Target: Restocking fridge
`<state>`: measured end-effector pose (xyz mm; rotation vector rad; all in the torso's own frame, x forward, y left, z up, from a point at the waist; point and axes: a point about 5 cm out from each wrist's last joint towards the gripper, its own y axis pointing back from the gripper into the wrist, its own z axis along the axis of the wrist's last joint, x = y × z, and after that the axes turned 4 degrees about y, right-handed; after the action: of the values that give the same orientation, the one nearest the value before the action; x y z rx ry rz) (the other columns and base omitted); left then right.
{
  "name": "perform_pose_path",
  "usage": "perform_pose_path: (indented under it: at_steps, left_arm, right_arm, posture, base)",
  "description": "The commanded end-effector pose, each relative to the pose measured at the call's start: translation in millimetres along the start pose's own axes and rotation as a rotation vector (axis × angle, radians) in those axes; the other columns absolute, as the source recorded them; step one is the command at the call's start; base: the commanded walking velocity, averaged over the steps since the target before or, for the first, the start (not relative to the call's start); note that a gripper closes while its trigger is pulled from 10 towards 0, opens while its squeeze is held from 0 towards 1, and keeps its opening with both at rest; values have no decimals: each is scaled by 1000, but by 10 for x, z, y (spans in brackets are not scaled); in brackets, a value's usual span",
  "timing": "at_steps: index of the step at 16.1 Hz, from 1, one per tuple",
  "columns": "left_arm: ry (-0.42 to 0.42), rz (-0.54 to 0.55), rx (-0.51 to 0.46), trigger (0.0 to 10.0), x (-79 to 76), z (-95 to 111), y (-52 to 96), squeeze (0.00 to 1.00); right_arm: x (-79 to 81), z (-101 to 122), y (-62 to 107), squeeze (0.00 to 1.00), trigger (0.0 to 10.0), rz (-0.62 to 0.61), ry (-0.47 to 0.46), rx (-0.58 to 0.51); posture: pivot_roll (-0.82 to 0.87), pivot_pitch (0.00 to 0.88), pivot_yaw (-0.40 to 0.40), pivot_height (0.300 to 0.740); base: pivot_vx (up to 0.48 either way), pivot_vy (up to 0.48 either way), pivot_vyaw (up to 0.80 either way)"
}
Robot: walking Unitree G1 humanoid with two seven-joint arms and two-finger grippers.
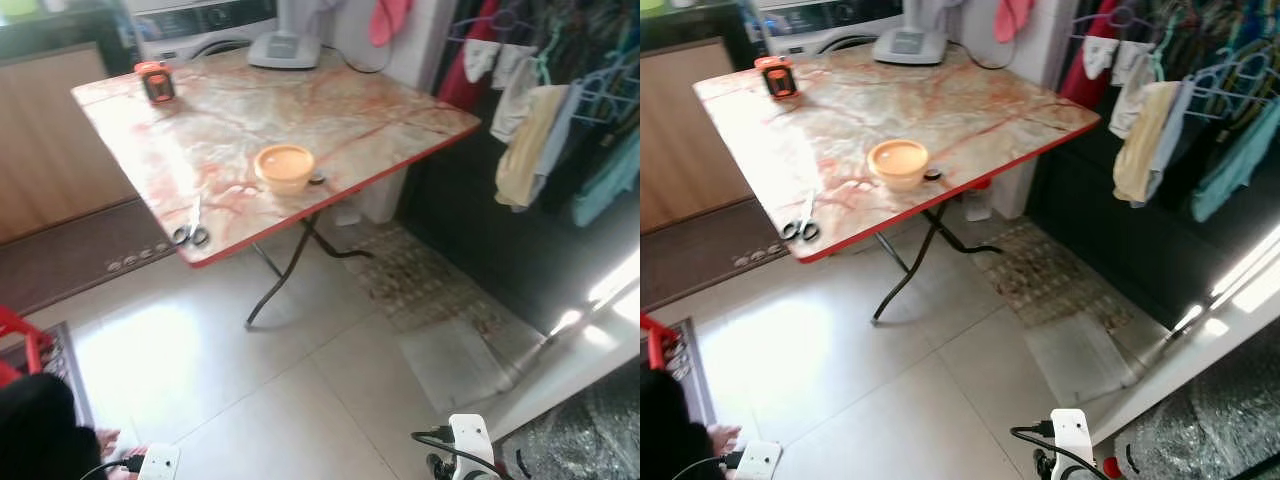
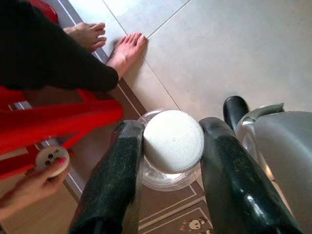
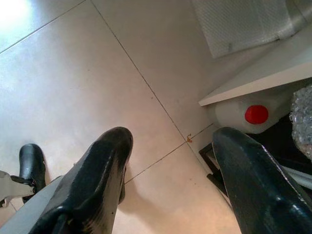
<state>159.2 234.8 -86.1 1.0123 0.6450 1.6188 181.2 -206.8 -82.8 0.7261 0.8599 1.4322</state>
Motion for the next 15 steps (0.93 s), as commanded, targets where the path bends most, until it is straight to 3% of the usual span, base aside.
perform_pose_path:
  at_steps: [1,8,11,15]
  left_arm:
    - [-14,-7,29,10000,-16,-84,12,0]
    - [-23,-10,15,10000,-47,-29,5,0]
    - [-26,-11,13,10000,-35,-16,2,0]
    - [-41,-18,13,10000,-52,-31,6,0]
  right_arm:
    - [14,-16,0,0,10000,3,6,6]
    - [29,-32,0,0,10000,11,15,13]
    - [32,-35,1,0,10000,14,18,14]
    - [29,-47,3,0,10000,11,22,17]
  posture:
    - [-71,0,-12,740]
    - [-76,0,-5,740]
    - [-75,0,-4,740]
    - [-77,0,-5,740]
  base:
    - [0,0,-781]
    - [0,0,-777]
    - [0,393,-775]
    - [0,112,-773]
